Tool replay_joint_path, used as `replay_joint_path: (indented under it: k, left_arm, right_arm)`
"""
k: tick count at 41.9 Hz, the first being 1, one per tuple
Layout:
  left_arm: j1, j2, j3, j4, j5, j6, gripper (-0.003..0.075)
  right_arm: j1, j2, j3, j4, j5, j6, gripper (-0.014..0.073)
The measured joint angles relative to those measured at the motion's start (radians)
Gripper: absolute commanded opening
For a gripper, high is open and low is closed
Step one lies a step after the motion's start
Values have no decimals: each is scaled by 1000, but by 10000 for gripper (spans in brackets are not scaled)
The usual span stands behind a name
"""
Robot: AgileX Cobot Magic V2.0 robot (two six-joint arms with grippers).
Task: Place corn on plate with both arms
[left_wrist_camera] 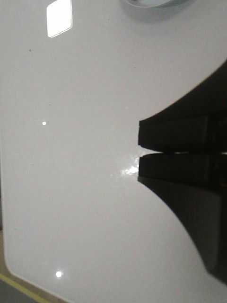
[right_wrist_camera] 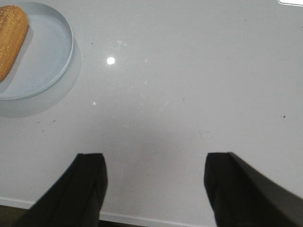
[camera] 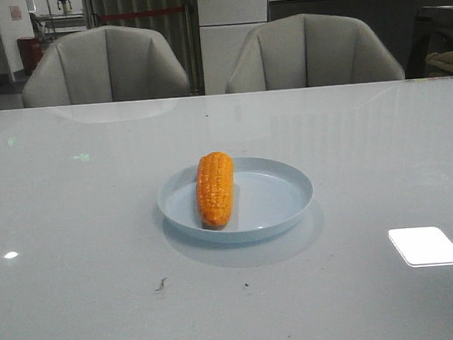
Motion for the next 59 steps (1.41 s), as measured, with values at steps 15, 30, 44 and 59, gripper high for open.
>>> replay_joint_path:
  k: [15,30,44,59]
  left_arm:
    - [-57,-349,279,-91,-234,27,95]
    - [-57,-555,547,-234,-268,27,96]
    - [-57,-555,715,-234,-319,27,96]
    - [-57,-718,794,-167,-473,27,96]
  right_arm:
    - [0,0,0,0,0,0,538]
    - [0,0,0,0,0,0,538]
    - [0,0,0,0,0,0,538]
    - [0,0,0,0,0,0,538]
